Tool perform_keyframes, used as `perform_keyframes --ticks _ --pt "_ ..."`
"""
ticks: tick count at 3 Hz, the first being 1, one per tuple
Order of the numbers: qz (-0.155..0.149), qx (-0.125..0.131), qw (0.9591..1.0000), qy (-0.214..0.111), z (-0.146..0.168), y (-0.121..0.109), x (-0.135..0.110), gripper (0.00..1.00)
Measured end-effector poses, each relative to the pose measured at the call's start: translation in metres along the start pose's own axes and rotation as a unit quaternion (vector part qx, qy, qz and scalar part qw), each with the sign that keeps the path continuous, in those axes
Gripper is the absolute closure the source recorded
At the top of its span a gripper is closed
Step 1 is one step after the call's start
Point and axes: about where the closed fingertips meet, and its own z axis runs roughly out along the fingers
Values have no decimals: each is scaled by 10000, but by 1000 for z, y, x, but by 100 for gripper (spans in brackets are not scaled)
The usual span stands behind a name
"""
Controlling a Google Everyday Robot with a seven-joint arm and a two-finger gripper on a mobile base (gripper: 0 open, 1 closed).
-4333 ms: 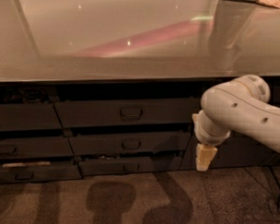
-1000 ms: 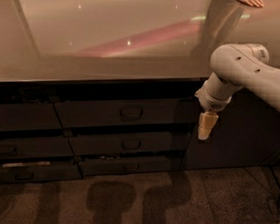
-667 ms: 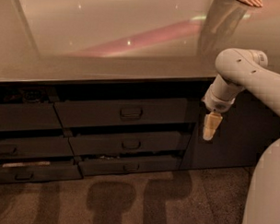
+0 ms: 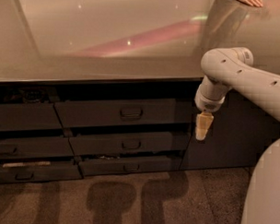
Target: Open top drawer
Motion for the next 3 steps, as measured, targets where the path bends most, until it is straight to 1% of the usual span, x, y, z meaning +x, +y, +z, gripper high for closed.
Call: perform_keyframes --ticks 1,2,3 --pt "-57 113 9994 335 -6 4 -29 0" --pt "-58 113 9994 334 -6 4 -29 0" --pt "-171 -2 9999 16 -5 4 -28 0"
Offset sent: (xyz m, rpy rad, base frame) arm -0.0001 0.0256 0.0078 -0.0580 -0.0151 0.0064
